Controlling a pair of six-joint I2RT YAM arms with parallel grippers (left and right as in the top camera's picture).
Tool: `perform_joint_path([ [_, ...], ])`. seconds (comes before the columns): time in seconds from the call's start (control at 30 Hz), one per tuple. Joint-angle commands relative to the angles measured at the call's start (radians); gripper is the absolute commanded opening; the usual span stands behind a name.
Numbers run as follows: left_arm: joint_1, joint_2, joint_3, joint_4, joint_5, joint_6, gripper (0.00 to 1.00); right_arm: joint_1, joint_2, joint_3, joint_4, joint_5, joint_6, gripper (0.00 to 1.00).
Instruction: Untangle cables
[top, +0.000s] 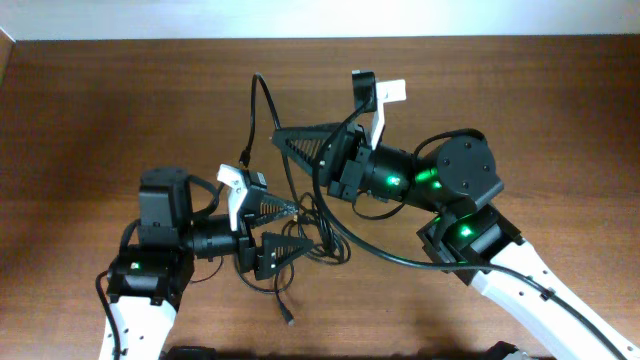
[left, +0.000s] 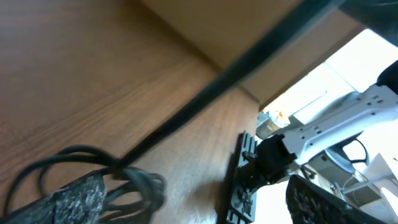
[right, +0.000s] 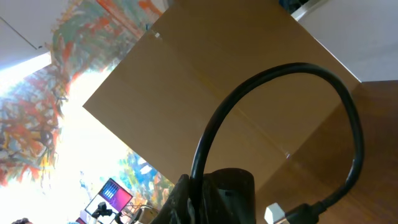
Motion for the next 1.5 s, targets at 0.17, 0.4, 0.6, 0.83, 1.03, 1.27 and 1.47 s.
perform_joint_path([
  [0.17, -0.002, -0.001, 0.013, 0.014, -0.140, 0.019, 0.92, 0.087, -0.004, 0.016, 0.012, -0.055, 0.012, 0.04],
  [0.4, -0.002, -0.001, 0.013, 0.028, -0.139, -0.016, 0.00, 0.088, -0.004, 0.016, 0.008, -0.032, 0.057, 0.04],
  [0.6, -0.001, -0.001, 0.013, 0.050, -0.042, -0.069, 0.00, -0.007, -0.002, 0.016, -0.349, -0.026, -0.210, 0.99],
  [0.83, -0.001, -0.002, 0.013, 0.075, -0.042, -0.069, 0.00, -0.035, -0.002, 0.016, -0.546, -0.066, -0.407, 0.90],
  [1.03, 0.118, -0.002, 0.013, 0.261, -0.102, -0.248, 0.00, -0.035, -0.002, 0.016, -0.783, -0.028, -0.495, 0.99],
  [1.27, 0.148, -0.010, 0.017, 0.619, 0.032, -0.653, 0.00, -0.035, 0.055, 0.015, -0.886, 0.041, -0.734, 0.58],
  [1.47, 0.148, -0.054, 0.017, 0.631, 0.027, -0.662, 0.00, -0.035, 0.104, 0.015, -0.896, 0.043, -0.734, 0.04],
])
